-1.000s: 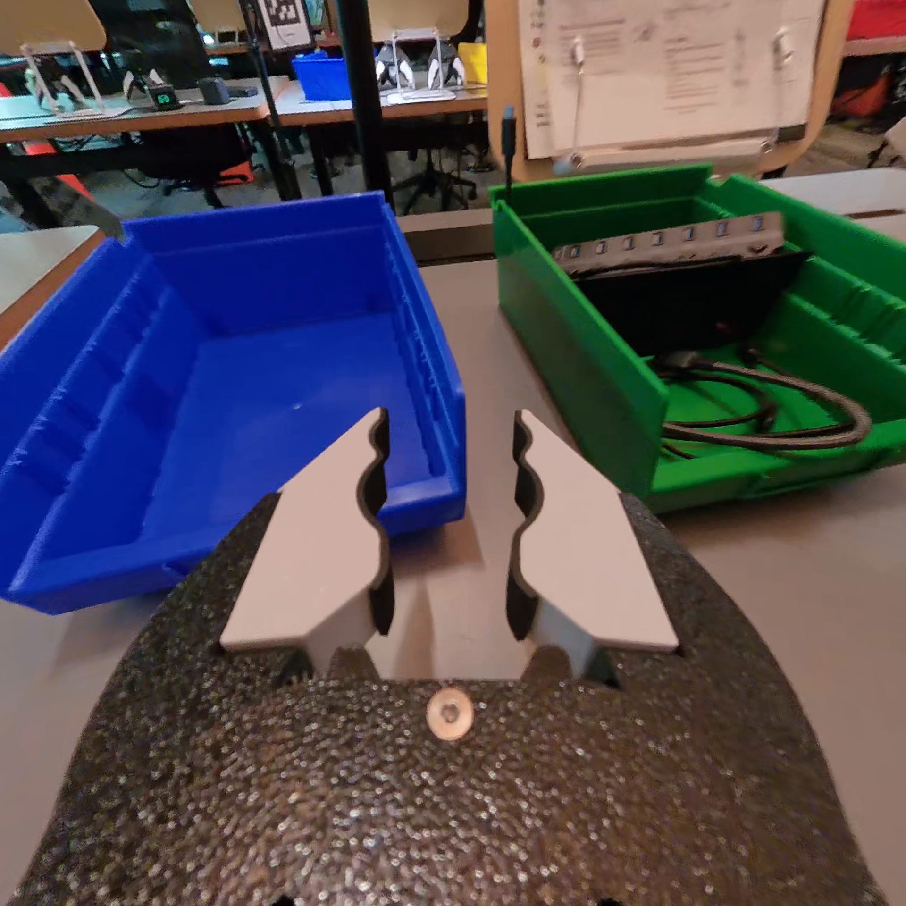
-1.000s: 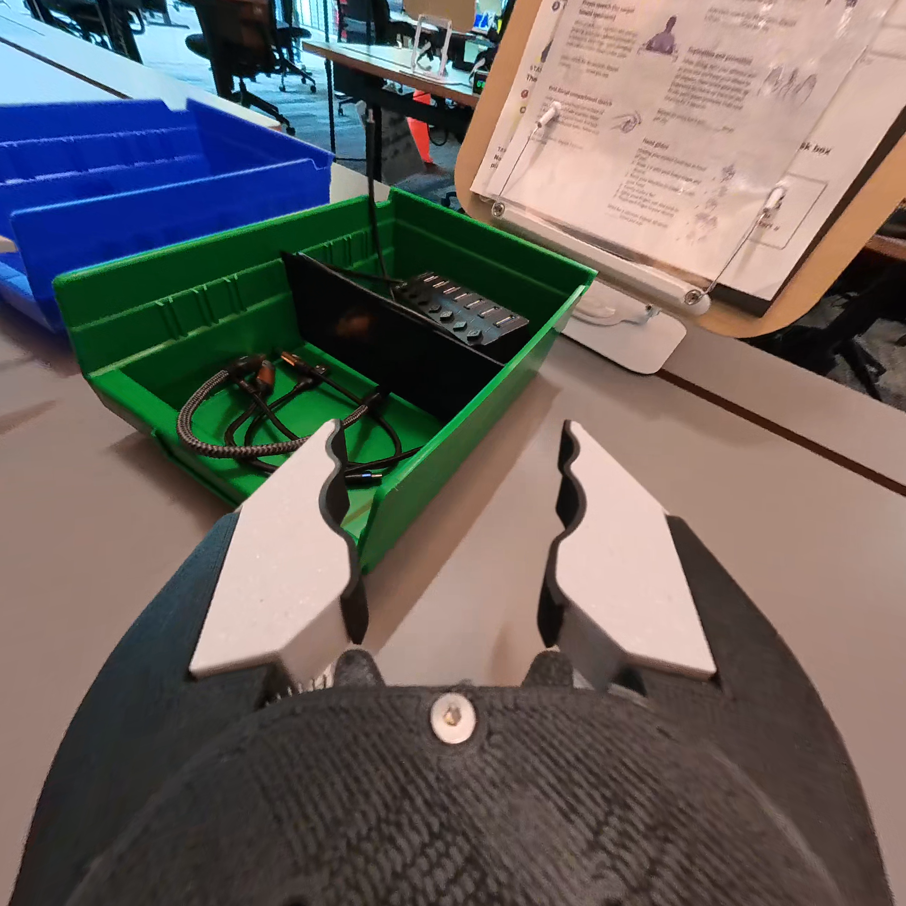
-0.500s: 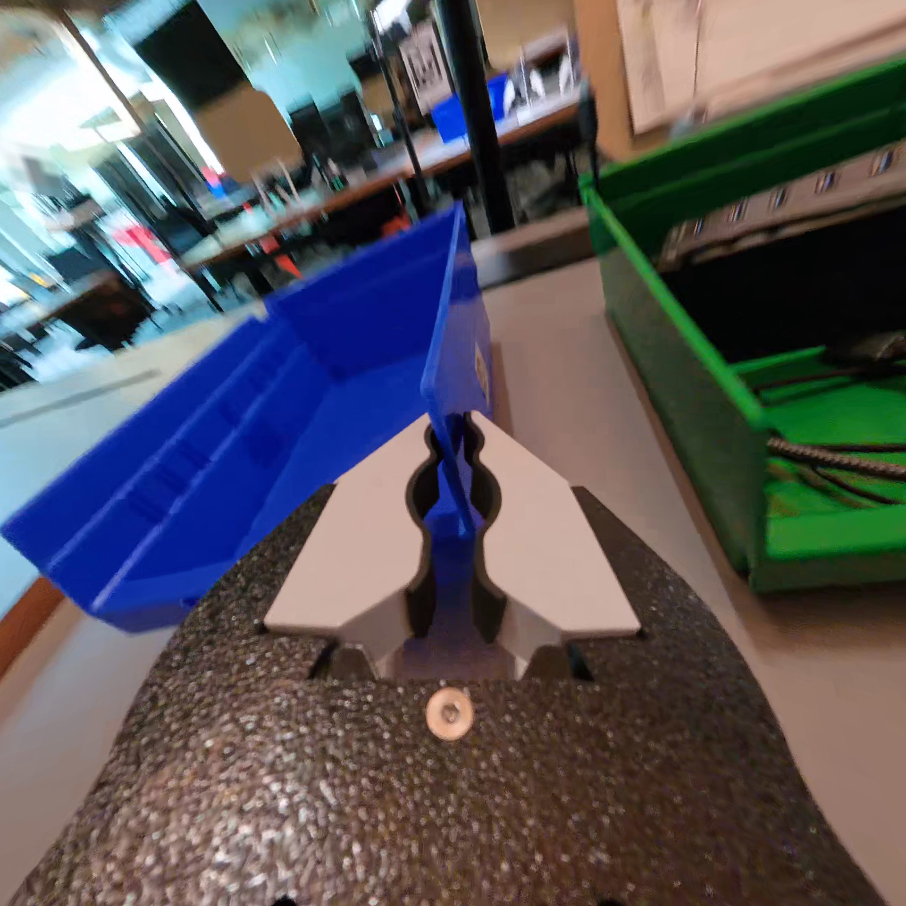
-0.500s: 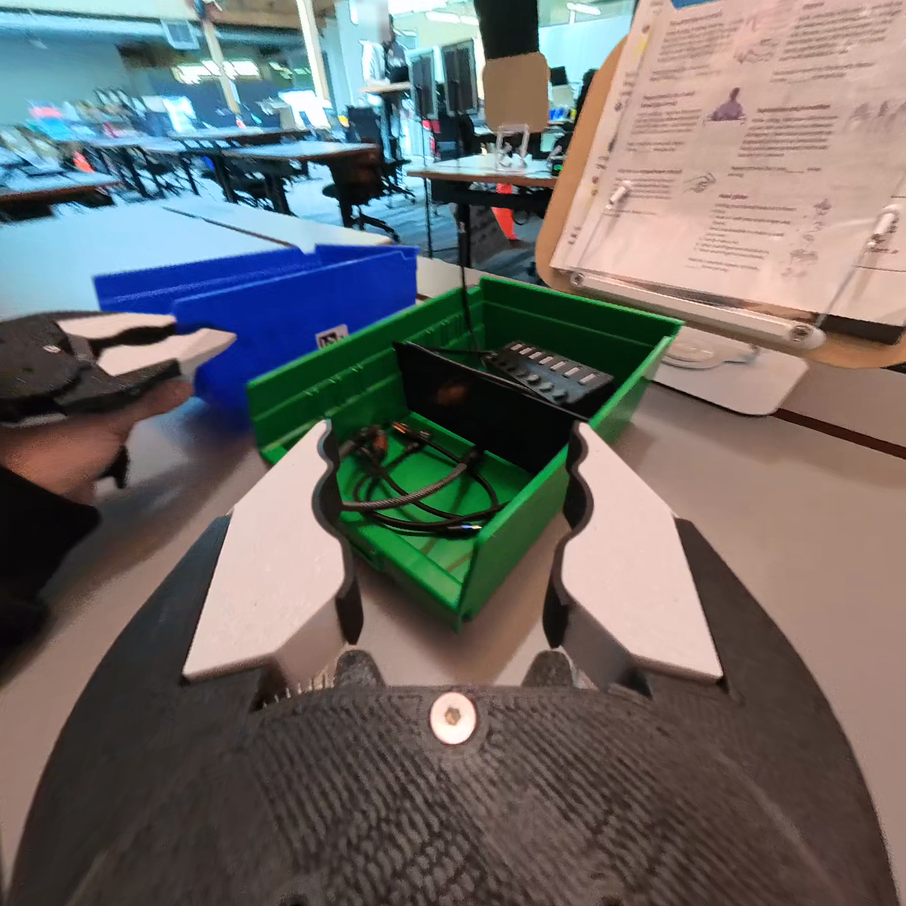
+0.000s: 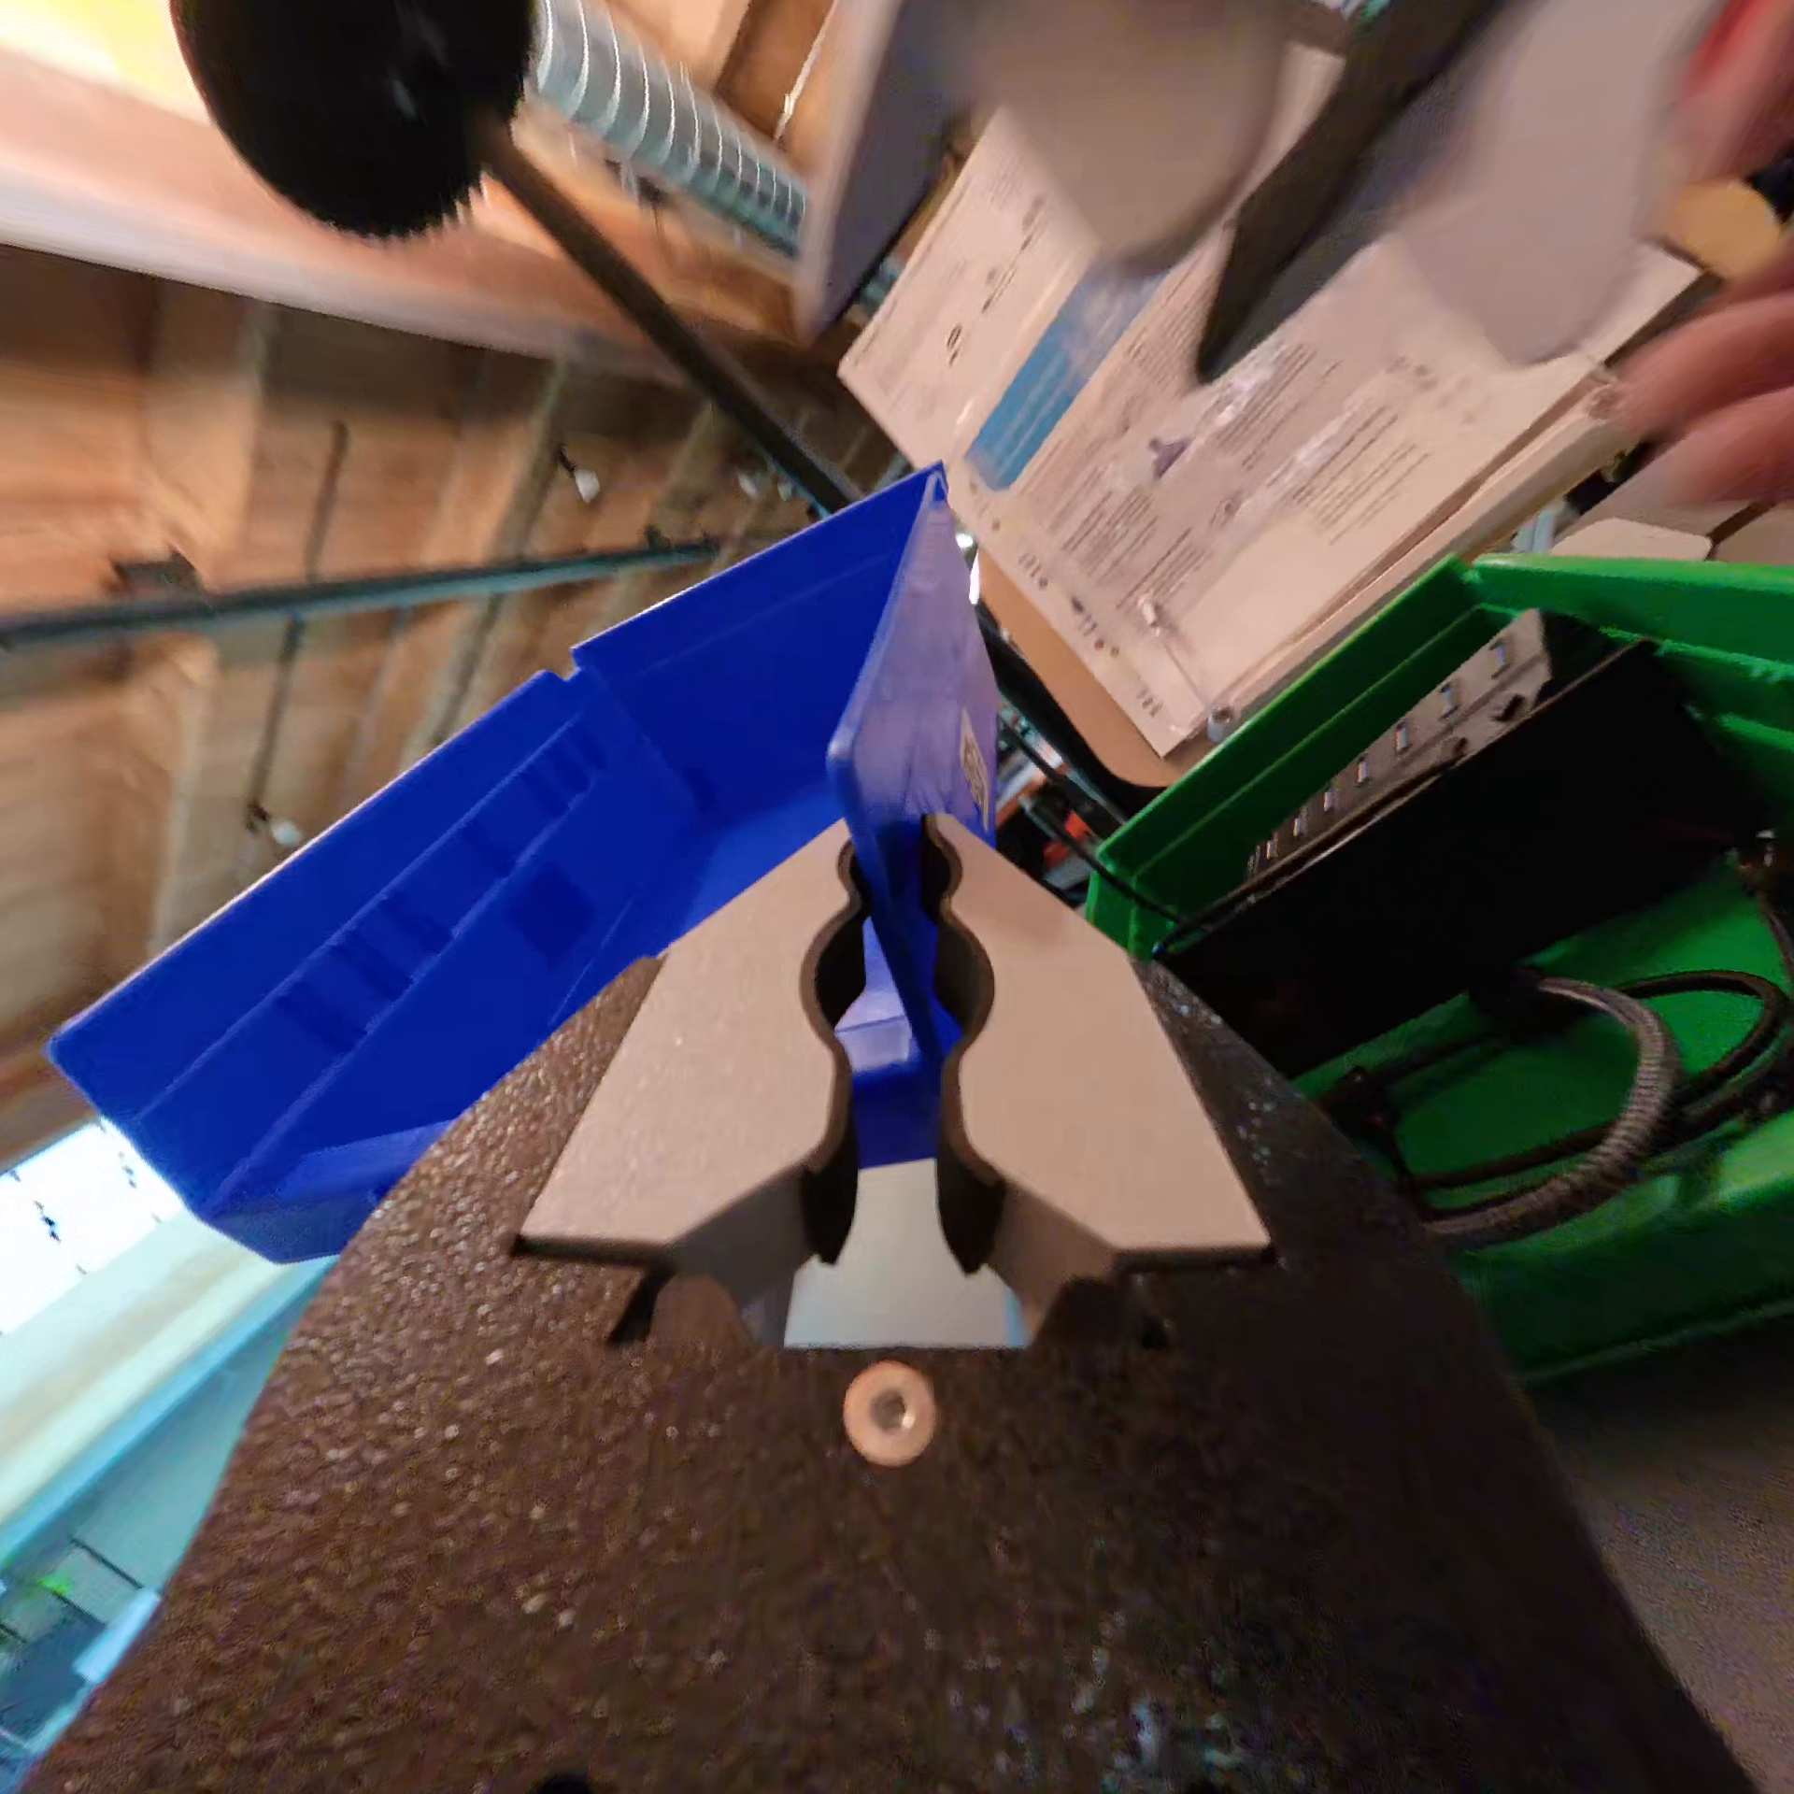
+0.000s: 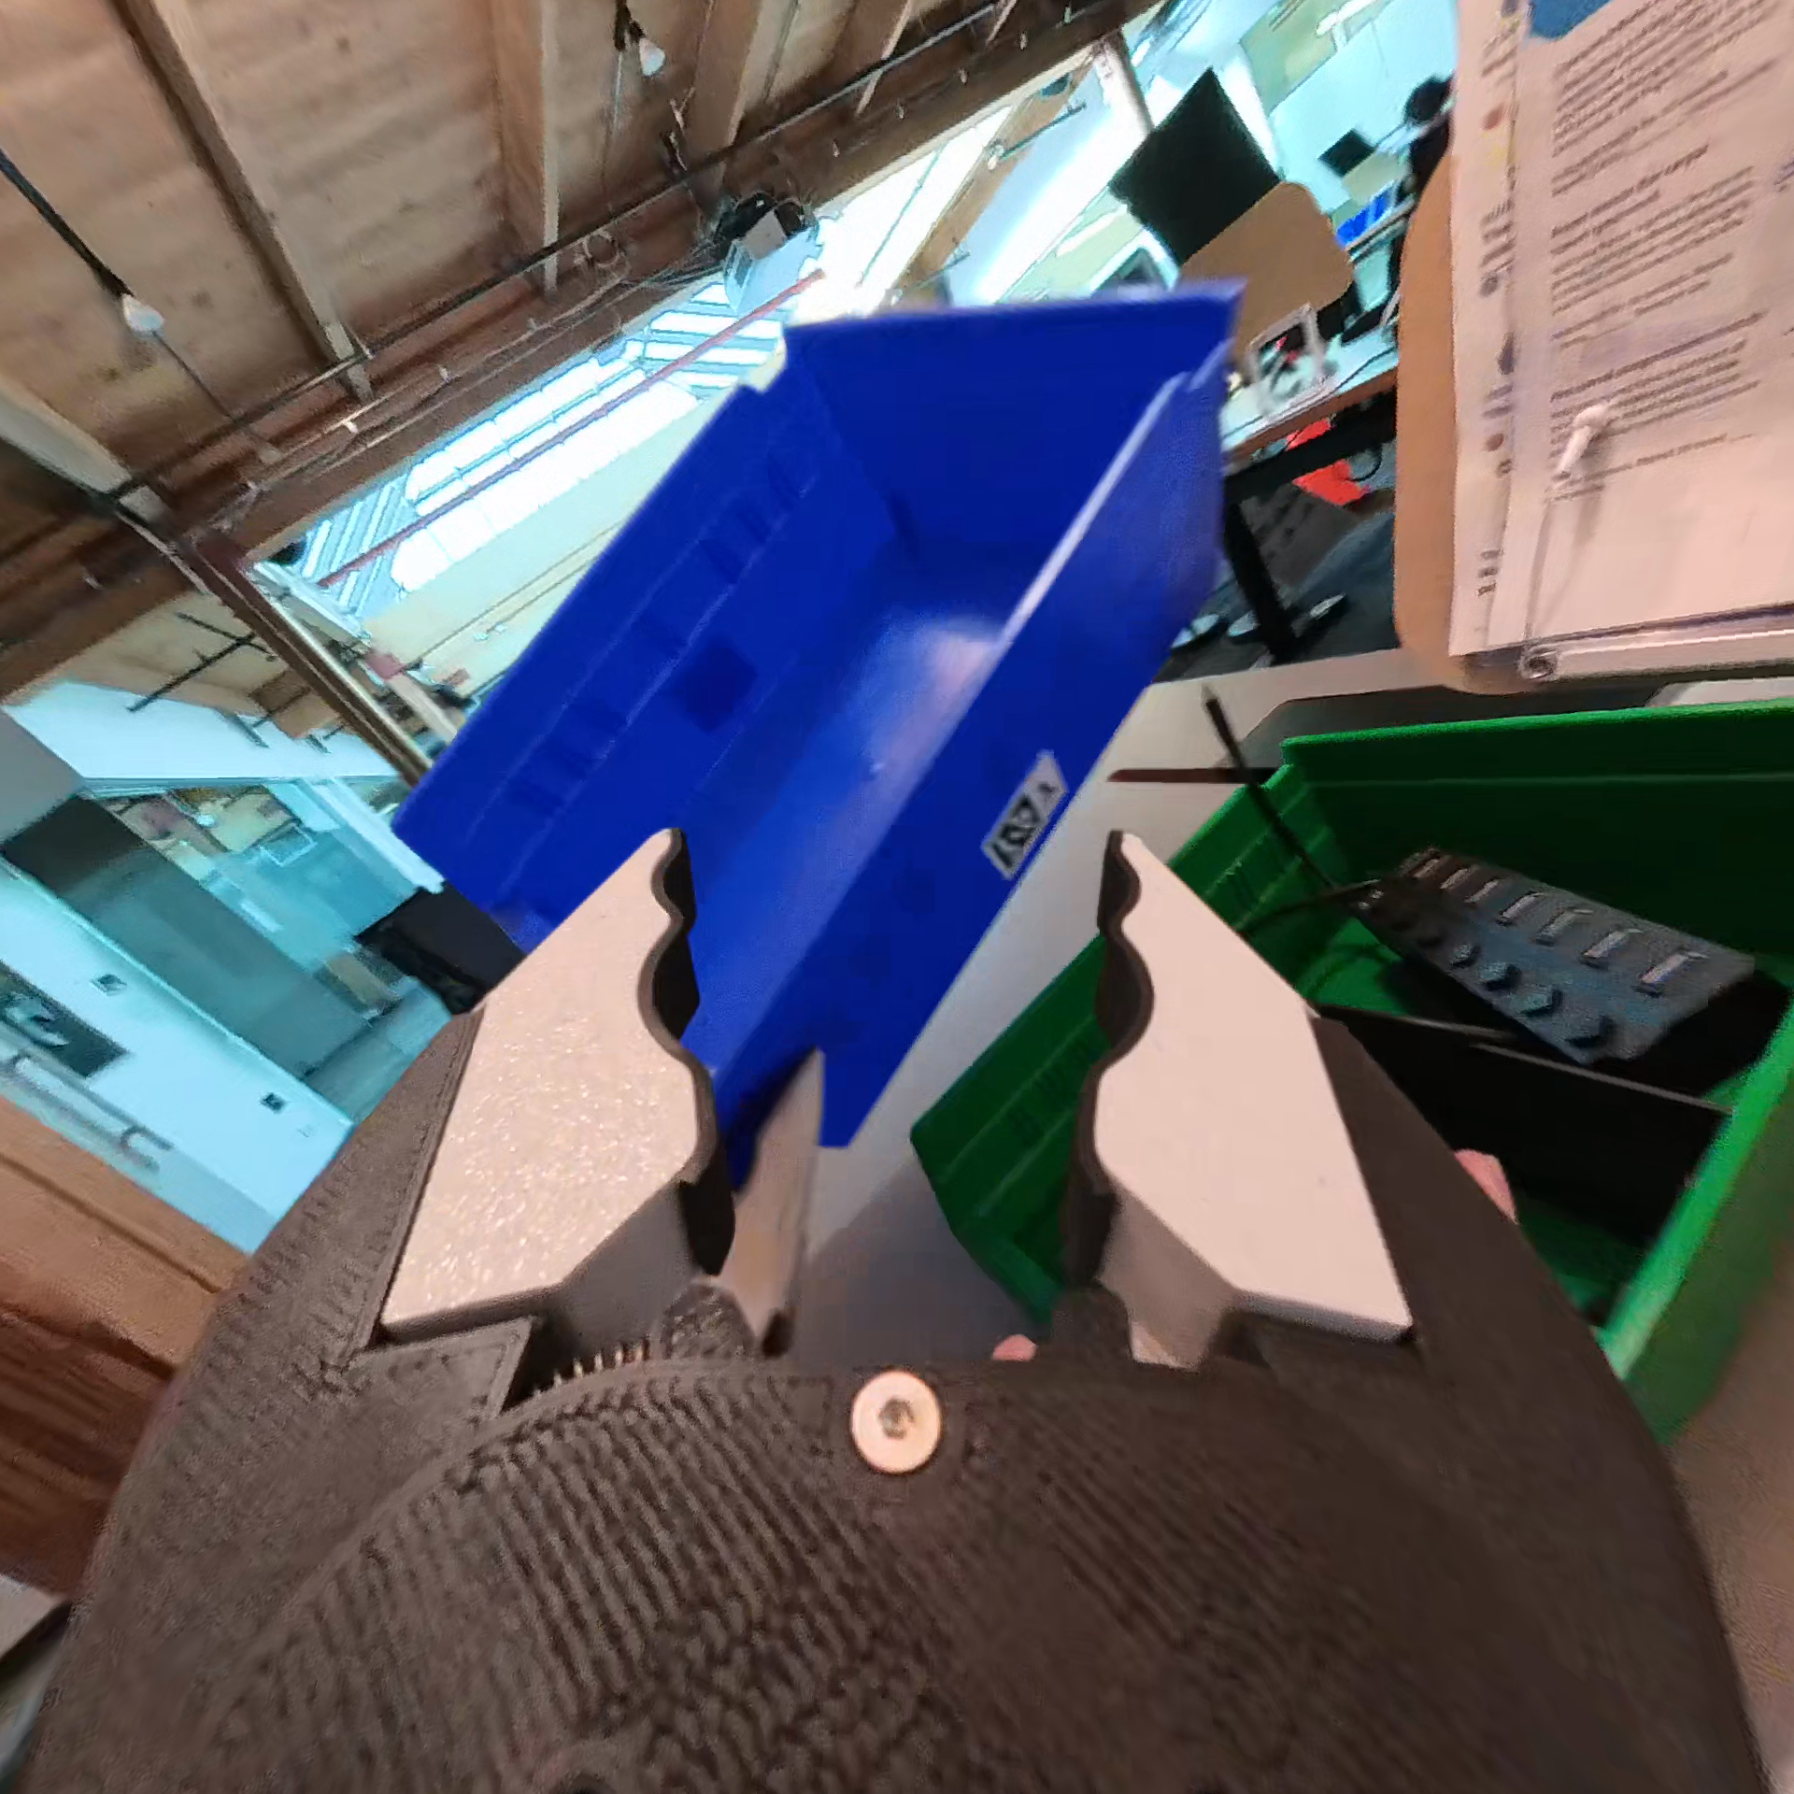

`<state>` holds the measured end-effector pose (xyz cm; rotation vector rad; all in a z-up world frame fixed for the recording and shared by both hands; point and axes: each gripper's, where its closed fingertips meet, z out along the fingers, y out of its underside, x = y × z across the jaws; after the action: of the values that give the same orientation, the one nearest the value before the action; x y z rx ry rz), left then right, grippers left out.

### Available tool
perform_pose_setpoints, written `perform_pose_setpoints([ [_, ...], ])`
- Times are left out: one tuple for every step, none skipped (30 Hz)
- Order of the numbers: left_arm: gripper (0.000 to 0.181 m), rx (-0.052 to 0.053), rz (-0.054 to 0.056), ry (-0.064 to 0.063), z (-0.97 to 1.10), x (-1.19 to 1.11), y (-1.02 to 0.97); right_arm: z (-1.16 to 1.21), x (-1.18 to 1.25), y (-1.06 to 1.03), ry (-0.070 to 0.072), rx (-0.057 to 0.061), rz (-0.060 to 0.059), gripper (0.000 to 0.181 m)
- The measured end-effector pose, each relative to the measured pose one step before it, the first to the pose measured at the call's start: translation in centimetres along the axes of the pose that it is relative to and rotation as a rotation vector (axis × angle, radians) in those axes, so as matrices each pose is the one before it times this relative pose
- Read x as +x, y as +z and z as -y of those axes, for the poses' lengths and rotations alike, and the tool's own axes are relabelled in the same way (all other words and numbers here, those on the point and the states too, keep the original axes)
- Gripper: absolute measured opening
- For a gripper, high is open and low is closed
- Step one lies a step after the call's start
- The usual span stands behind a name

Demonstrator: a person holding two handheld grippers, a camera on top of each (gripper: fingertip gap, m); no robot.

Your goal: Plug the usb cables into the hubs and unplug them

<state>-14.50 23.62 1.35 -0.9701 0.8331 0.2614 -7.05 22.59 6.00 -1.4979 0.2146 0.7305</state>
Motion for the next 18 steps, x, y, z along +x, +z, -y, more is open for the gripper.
perform_pose_setpoints([
  [0.005, 0.0285, 0.0086, 0.049, 0.894, 0.763, -0.237, -0.105, -0.231, 0.515, 0.0174, -0.0172, 0.0171, 0.083],
  [0.005, 0.0309, 0.0088, 0.0446, 0.854, 0.637, -0.254, -0.273, 0.058, 0.519, 0.0032, -0.024, 0.0038, 0.079],
  [0.007, 0.0383, 0.0135, 0.0422, 0.882, 0.436, -0.277, -0.413, 0.326, 0.516, -0.0054, -0.0286, -0.0038, 0.074],
  [0.008, 0.0444, 0.0123, 0.0417, 0.936, 0.334, -0.282, -0.43, 0.369, 0.434, 0.0083, -0.0288, 0.0018, 0.074],
  [0.009, 0.0379, 0.0018, 0.0357, 0.846, 0.391, -0.255, -0.23, 0.749, 0.275, 0.0339, -0.0155, -0.0186, 0.083],
  [0.01, 0.0302, 0.0001, 0.0339, 0.723, 0.42, -0.179, -0.125, 1.017, 0.083, 0.0199, -0.0101, -0.0358, 0.082],
  [0.012, 0.0275, 0.0059, 0.0274, 0.673, 0.338, -0.147, -0.103, 0.93, -0.077, 0.0026, -0.0027, -0.0342, 0.076],
  [0.012, 0.0063, -0.0074, 0.0105, 0.366, 0.443, -0.028, -0.191, 0.67, -0.047, 0.0052, -0.0042, -0.0172, 0.071],
  [0.012, -0.0024, -0.0085, 0.0088, 0.203, 0.456, 0.018, -0.095, 0.763, -0.03, 0.0266, 0.002, -0.0199, 0.063],
  [0.012, 0.0065, -0.0029, 0.0224, 0.282, 0.444, -0.022, -0.079, 0.855, -0.004, 0.0375, -0.0003, -0.0172, 0.054],
  [0.012, 0.0213, -0.0015, 0.0322, 0.456, 0.482, -0.053, 0.021, 1.01, -0.05, 0.0354, 0.0004, -0.0187, 0.043],
  [0.015, 0.051, -0.0141, 0.0453, 0.887, 0.665, -0.126, 0.177, 1.091, -0.115, 0.0292, 0.0105, -0.015, 0.031],
  [0.019, 0.0759, -0.0388, 0.062, 1.31, 1.013, -0.18, 0.302, 1.012, -0.19, 0.0209, 0.0167, -0.0056, 0.017],
  [0.021, 0.0582, -0.0357, 0.0582, 1.115, 0.974, -0.162, 0.405, 0.138, -0.325, 0.0274, 0.0157, 0.0481, 0.012],
  [0.023, 0.015, -0.0074, 0.0316, 0.457, 0.441, -0.053, 0.849, 0.017, -0.569, 0.0579, 0.0371, 0.0445, 0.006],
  [0.02, 0.0304, -0.0048, 0.0035, 0.576, 0.165, -0.103, 0.917, -0.399, -0.643, -0.0296, 0.0276, 0.0465, 0.006],
  [0.022, 0.0462, -0.0204, -0.0183, 0.752, 0.124, -0.143, 0.916, -0.174, -0.667, -0.0557, 0.0184, 0.0037, 0.006],
  [0.027, 0.0383, -0.017, -0.0321, 0.623, -0.1, -0.119, 1.045, -0.034, -0.704, -0.0362, 0.0184, -0.0118, 0.006],
])
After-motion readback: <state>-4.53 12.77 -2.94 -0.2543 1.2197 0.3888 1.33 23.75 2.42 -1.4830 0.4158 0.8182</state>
